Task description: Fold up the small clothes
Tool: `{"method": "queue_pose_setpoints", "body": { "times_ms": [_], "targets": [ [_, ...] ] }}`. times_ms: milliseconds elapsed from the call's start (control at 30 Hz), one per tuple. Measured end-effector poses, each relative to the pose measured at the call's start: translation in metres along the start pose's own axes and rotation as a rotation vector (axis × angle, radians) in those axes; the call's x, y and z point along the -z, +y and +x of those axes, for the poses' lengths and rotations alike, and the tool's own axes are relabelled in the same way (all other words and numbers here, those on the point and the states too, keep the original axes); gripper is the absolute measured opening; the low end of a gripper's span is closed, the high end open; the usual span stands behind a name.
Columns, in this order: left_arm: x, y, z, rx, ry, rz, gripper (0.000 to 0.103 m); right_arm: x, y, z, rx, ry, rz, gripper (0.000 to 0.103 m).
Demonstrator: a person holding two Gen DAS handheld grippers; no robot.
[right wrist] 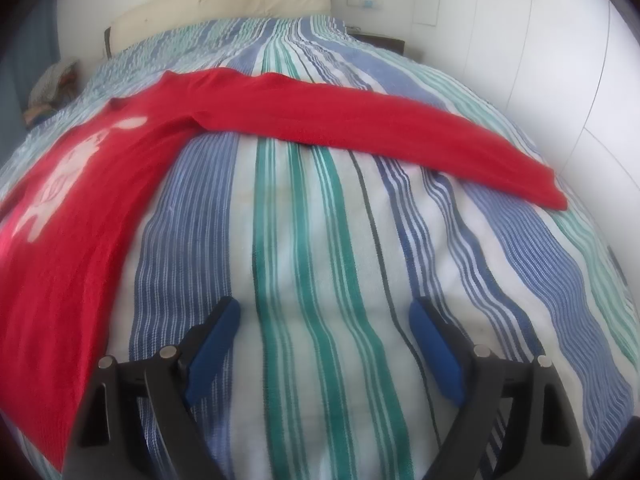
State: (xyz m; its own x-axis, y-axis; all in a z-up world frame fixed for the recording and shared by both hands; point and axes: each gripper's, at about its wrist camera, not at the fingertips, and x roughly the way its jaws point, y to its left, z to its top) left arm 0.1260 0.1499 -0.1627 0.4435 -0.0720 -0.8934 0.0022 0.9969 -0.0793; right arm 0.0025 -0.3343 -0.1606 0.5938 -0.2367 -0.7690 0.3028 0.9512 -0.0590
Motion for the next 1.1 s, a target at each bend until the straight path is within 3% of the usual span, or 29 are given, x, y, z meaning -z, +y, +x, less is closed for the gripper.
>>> {"method": "queue_pose_setpoints", "body": {
  "times_ms": [400,533,667,1100],
  "targets": [
    [-0.007,-0.008,-0.001,-0.032,0.051,0.027,0.102,-0.002,0.0,0.002,-0.002,0.001,-0.004,0.086],
    [-0.011,-0.011,-0.016,0.032,0.003,0.037,0.102,-0.003,-0.002,0.003,-0.011,0.002,0.0,0.088],
    [-0.018,-0.02,-0.033,0.039,-0.083,0.097,0.102,-0.004,-0.001,0.004,0.017,0.016,0.011,0.089],
    [-0.034,-0.031,-0.059,0.07,-0.173,0.179,0.102,-0.028,0.0,0.019,0.102,0.261,0.082,0.102]
  ]
}}
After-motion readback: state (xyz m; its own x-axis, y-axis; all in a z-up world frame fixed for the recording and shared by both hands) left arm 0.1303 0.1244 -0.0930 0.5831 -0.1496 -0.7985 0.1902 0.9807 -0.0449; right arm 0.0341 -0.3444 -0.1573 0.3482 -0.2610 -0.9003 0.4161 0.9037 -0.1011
